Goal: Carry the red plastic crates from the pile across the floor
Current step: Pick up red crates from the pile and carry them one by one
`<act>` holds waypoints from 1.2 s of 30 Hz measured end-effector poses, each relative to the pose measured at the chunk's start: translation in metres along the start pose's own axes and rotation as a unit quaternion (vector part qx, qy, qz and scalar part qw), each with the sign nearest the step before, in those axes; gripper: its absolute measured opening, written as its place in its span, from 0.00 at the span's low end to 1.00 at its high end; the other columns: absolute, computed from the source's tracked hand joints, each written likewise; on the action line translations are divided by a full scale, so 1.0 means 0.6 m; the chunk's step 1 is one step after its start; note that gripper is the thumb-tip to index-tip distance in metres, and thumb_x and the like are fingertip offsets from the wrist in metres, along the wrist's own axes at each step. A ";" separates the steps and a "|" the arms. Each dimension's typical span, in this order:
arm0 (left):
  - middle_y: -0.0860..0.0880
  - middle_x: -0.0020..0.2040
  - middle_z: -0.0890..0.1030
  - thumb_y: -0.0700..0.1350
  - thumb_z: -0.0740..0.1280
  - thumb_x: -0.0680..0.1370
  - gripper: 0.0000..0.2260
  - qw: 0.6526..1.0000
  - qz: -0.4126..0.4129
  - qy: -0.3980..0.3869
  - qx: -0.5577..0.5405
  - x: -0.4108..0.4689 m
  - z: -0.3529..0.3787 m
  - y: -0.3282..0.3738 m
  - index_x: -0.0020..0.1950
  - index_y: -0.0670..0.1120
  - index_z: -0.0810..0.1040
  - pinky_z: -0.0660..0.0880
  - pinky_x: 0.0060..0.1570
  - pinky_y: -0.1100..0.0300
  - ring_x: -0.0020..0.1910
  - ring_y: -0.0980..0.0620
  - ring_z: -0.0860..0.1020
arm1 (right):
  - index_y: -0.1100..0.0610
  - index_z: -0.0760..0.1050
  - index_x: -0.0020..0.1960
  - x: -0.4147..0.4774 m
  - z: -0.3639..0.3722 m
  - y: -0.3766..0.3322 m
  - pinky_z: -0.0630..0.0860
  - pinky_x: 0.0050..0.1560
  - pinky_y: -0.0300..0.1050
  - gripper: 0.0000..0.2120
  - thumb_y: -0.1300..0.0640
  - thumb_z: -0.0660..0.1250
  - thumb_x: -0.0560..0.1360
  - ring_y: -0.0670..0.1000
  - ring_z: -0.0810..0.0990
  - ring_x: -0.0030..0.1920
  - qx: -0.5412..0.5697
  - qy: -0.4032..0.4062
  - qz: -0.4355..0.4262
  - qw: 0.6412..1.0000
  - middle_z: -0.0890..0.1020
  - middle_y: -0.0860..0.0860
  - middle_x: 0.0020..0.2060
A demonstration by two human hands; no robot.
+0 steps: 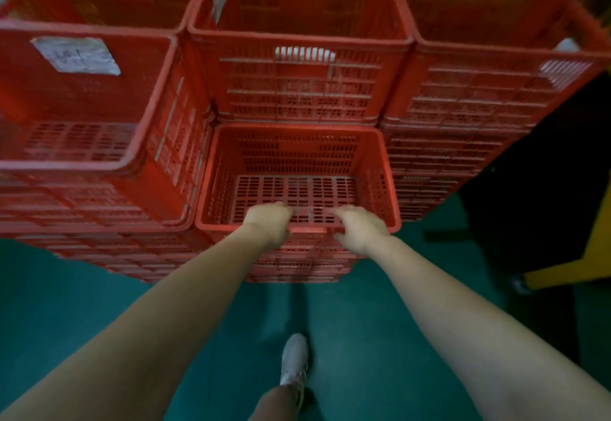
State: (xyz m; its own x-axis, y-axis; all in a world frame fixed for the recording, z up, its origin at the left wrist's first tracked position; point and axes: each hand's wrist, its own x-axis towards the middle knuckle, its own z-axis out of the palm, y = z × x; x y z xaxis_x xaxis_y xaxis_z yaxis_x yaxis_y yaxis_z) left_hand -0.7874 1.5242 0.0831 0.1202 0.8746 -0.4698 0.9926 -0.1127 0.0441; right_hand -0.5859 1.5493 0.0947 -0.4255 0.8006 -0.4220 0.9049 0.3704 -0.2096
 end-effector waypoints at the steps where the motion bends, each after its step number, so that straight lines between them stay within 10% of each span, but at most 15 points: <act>1: 0.46 0.65 0.73 0.50 0.64 0.79 0.22 1.000 0.010 0.004 -0.002 -0.005 -0.021 0.009 0.72 0.51 0.67 0.77 0.50 0.51 0.59 0.44 0.76 | 0.49 0.65 0.74 -0.018 -0.016 0.003 0.71 0.66 0.49 0.27 0.55 0.65 0.75 0.56 0.71 0.68 0.017 0.009 0.013 1.000 0.71 0.52 0.70; 20: 0.49 0.67 0.74 0.55 0.65 0.77 0.24 0.924 0.375 0.068 0.030 -0.210 -0.192 0.466 0.72 0.53 0.68 0.71 0.63 0.51 0.66 0.47 0.73 | 0.48 0.68 0.72 -0.615 -0.045 0.089 0.69 0.68 0.48 0.26 0.51 0.68 0.75 0.50 0.70 0.69 0.236 0.262 0.375 0.857 0.71 0.49 0.71; 36: 0.52 0.71 0.71 0.55 0.65 0.77 0.24 0.664 0.729 0.008 0.165 -0.671 -0.030 0.944 0.73 0.54 0.66 0.71 0.64 0.52 0.68 0.50 0.71 | 0.49 0.68 0.72 -1.209 0.175 -0.036 0.69 0.67 0.46 0.27 0.53 0.68 0.74 0.50 0.69 0.70 0.264 0.356 0.716 0.539 0.71 0.48 0.71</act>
State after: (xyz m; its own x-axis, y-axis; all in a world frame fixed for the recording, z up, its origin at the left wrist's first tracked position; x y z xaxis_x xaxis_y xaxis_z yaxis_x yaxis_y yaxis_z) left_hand -0.2735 1.1168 0.3133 0.9531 -0.2739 -0.1289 -0.2371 -0.9402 0.2447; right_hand -0.2980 0.9113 0.3128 0.9879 0.1343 -0.0781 0.0896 -0.9030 -0.4202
